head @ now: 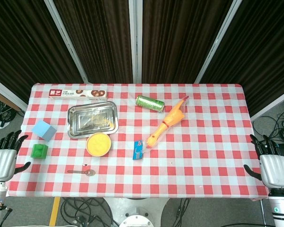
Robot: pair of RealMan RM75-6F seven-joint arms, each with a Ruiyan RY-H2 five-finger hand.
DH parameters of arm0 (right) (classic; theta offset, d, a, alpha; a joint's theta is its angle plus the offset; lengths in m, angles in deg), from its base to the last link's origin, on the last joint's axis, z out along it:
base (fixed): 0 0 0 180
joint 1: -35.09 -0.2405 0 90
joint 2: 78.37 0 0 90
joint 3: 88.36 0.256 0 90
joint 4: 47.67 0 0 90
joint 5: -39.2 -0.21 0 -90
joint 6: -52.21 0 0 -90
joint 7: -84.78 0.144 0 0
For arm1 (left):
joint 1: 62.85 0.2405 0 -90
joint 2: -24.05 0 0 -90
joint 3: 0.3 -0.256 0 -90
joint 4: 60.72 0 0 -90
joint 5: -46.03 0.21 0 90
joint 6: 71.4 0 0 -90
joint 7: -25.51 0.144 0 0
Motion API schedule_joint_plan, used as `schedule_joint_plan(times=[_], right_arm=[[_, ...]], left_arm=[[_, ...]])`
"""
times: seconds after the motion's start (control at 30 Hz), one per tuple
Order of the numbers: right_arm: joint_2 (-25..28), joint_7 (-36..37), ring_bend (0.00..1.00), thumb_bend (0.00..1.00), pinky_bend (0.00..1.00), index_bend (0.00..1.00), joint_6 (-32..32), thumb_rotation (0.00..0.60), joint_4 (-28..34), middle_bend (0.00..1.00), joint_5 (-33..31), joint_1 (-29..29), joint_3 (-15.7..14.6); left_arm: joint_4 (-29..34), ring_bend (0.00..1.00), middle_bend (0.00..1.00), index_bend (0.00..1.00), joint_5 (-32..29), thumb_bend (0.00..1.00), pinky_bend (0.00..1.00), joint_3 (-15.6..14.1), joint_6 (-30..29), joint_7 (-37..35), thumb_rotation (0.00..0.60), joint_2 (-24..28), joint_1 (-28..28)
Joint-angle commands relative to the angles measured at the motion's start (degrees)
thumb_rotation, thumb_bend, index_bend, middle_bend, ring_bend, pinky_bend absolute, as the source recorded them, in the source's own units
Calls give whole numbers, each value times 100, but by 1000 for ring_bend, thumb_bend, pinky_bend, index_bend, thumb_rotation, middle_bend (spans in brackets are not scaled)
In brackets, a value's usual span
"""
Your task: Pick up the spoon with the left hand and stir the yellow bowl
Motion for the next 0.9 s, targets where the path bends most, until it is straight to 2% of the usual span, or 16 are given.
schedule_joint_plan(times=[0.03,0.4,0.5,0.6,0.77,0.9], right_arm=[[22,-1,9,115,113,51,12,600,30,234,-1,-24,19],[8,245,9,124,115,55,-152,600,-97,237,228,-27,19],[23,310,9,124,116,55,-268,600,-153,239,282,14,24],[56,346,9,124,118,55,-386,600,-186,242,307,67,33],[92,372,39,123,134,64,-494,600,-190,262,310,114,58],[94,389,40,123,138,64,-520,600,-201,265,321,142,43]], left_arm=[[11,113,189,229,-18,50,192,-11,-27,44,600,-29,18],[397,112,189,229,44,48,192,-157,-187,133,600,135,203],[427,151,238,249,109,46,218,-194,-161,107,600,168,197],[263,266,366,317,274,64,328,-194,-132,12,600,61,110],[87,549,591,412,607,188,706,-366,403,-241,600,-50,-221],[-92,684,730,462,717,249,842,-459,983,-367,600,-199,-554]])
